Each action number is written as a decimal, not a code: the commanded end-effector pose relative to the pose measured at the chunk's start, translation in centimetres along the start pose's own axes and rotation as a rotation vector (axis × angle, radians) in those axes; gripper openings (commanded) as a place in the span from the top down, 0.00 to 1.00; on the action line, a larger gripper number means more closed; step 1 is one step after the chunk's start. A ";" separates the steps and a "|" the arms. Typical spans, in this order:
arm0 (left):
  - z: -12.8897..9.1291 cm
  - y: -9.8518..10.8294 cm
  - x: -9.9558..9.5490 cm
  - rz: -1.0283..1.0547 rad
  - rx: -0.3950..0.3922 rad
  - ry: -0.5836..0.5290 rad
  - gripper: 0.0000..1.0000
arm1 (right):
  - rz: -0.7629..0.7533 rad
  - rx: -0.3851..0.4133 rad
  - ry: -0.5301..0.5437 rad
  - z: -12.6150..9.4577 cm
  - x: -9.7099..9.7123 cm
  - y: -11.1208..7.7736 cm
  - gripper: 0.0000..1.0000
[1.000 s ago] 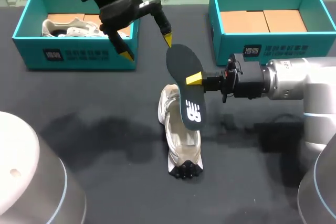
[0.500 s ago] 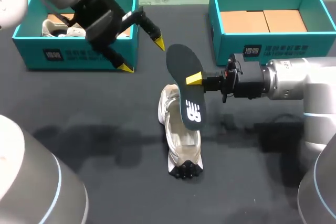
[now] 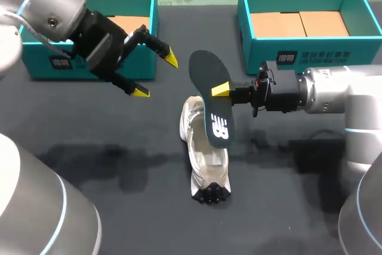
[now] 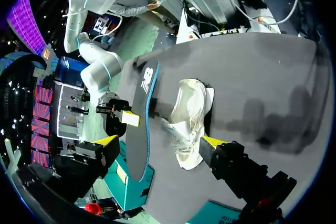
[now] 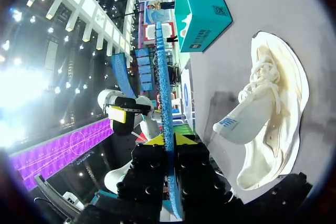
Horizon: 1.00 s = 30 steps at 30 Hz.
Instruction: Take the shoe out of the shoebox, open the shoe tongue, remove and reinsert the insole, then place the shoe into the shoebox
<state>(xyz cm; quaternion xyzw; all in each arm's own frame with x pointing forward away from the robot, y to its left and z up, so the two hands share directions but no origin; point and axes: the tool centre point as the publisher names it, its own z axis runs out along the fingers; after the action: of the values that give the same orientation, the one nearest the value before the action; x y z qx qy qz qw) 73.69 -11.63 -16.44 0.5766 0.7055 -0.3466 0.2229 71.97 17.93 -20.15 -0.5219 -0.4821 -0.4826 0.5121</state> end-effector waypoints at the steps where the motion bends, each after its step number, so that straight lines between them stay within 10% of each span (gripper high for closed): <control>1: 0.1 -0.3 0.5 0.003 -0.006 -0.126 0.00 | 0.000 -0.001 -0.001 0.1 0.0 -0.1 1.00; 16: 1.0 1.0 0.7 0.016 -0.042 -0.173 0.00 | 0.000 -0.001 -0.001 0.1 0.0 -0.1 1.00; 30: 0.9 2.2 -0.2 0.110 0.094 -0.266 0.00 | 0.000 -0.001 -0.001 0.1 0.0 -0.1 1.00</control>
<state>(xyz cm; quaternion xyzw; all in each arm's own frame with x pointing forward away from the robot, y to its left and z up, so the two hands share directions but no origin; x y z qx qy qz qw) 75.24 -11.95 -17.64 0.5678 0.6219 -0.4386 0.3140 71.98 17.94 -20.15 -0.5218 -0.4822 -0.4826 0.5122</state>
